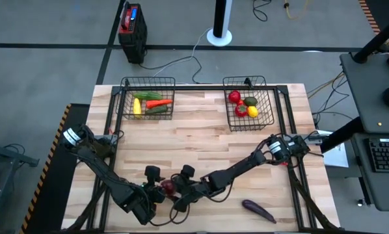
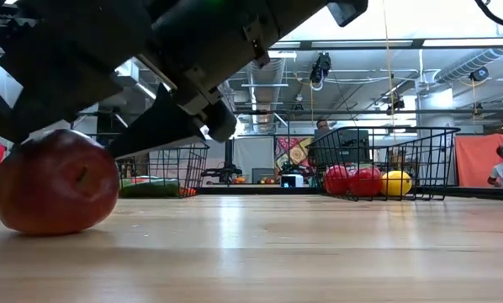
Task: Sort produce into baskets
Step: Put the red apple into the right black wire basket
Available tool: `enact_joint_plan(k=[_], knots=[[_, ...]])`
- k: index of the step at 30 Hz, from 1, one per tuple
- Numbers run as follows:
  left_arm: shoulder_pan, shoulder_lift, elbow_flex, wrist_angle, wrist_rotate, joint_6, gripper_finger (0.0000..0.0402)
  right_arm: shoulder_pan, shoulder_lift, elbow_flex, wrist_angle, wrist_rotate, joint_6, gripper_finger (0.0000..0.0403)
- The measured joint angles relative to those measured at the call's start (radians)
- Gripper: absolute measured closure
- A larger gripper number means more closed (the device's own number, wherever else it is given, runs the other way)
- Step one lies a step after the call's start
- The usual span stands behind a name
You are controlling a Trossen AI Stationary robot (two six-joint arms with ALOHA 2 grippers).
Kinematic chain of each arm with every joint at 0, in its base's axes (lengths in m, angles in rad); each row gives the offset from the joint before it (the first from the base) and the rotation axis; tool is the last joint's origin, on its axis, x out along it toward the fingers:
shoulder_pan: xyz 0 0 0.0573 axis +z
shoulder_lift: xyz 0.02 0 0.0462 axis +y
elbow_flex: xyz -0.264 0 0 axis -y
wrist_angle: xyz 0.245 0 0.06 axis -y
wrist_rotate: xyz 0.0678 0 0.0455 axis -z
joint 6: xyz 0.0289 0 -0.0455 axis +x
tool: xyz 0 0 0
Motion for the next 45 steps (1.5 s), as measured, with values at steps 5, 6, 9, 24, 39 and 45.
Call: enact_joint_plan(k=[5,6,9,24,39,45], knots=[[0.001,0.000,0.000,0.002,-0.009,0.000,0.0198,-0.002,0.000,-0.012,0.002,0.000,0.000,0.0049],[0.002,0.000,0.000,0.003,-0.009,0.001,0.0198,-0.002,0.000,-0.013,0.002,-0.001,0.000,0.0049],[0.004,0.000,-0.001,0.003,-0.009,0.001,0.0198,-0.002,0.000,-0.014,0.005,0.000,0.000,0.0049],[0.008,0.001,-0.013,0.023,-0.014,0.009,0.0198,-0.006,0.059,-0.014,0.030,0.010,0.003,0.0085],[-0.005,-0.078,0.023,-0.128,-0.192,-0.038,0.0198,-0.041,-0.133,-0.014,-0.360,-0.119,0.120,0.0135],[-0.013,-0.179,0.021,-0.128,-0.313,-0.052,0.0198,-0.132,-0.331,-0.014,-0.720,-0.308,0.208,0.0134]])
